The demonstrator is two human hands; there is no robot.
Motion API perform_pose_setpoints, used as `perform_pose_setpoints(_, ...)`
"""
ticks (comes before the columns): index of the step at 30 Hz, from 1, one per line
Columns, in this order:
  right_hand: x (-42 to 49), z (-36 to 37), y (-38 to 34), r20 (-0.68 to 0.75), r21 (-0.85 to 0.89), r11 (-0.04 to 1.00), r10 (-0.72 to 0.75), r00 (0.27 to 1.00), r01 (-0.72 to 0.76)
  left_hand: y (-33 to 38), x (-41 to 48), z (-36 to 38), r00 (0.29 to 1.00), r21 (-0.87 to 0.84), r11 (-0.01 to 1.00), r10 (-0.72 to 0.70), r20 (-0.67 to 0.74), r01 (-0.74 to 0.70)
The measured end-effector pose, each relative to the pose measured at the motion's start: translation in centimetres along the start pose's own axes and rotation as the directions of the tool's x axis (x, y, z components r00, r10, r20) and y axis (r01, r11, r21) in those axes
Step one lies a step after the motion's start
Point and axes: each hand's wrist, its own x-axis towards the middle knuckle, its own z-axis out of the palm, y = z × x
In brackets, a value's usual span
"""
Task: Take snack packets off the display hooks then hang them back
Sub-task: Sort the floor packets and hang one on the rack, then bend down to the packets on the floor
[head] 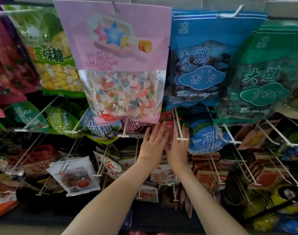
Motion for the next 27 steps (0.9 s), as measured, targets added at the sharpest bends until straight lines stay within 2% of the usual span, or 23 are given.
perform_pose_setpoints(5, 3.0, 2.8, 0.4, 0.035, -0.04, 0.999, 0.002, 0.999, 0.0, -1.3, 2.6, 0.7, 0.992, 0.04, 0.999, -0.036, 0.124, 0.032)
perform_pose_setpoints(8, 4.1, 3.7, 0.4, -0.032, -0.042, 0.999, -0.008, 0.999, 0.007, -1.8, 2.7, 0.9, 0.985, 0.027, 0.999, -0.037, 0.171, 0.033)
perform_pose_setpoints(11, 3.2, 3.3, -0.6, -0.104, -0.061, 0.998, -0.026, 0.994, 0.019, -2.3, 0.8, 2.0, 0.995, -0.07, 0.997, -0.007, 0.095, 0.013)
perform_pose_setpoints(13, 0.8, 3.7, -1.4, -0.09, -0.035, 0.999, -0.019, 0.996, 0.016, -3.1, -1.9, 3.7, 0.999, -0.148, 0.989, 0.002, 0.033, 0.003)
perform_pose_setpoints(16, -5.0, 5.3, -2.6, 0.012, 0.015, 1.0, -0.011, 1.0, 0.01, -5.1, -8.1, 7.3, 0.997, -0.197, 0.98, 0.03, 0.072, -0.015)
perform_pose_setpoints(18, -9.8, 7.1, -4.0, 0.136, 0.044, 0.999, 0.008, 0.991, -0.014, -6.9, -13.2, 9.9, 0.991, -0.225, 0.973, 0.072, 0.113, -0.045)
perform_pose_setpoints(20, -14.8, 9.4, -5.8, 0.242, 0.067, 0.998, -0.033, 0.97, 0.017, -9.1, -18.6, 12.8, 0.985, -0.226, 0.973, 0.079, 0.154, -0.043)
perform_pose_setpoints(24, -24.1, 15.3, -8.7, 0.425, 0.041, 0.996, -0.09, 0.901, 0.081, -14.8, -30.2, 19.3, 0.956, -0.248, 0.959, -0.061, 0.286, 0.135)
perform_pose_setpoints(27, -30.4, 20.3, -9.6, 0.474, 0.048, 0.989, -0.147, 0.868, 0.142, -18.2, -38.8, 24.2, 0.914, -0.274, 0.911, -0.201, 0.353, 0.307)
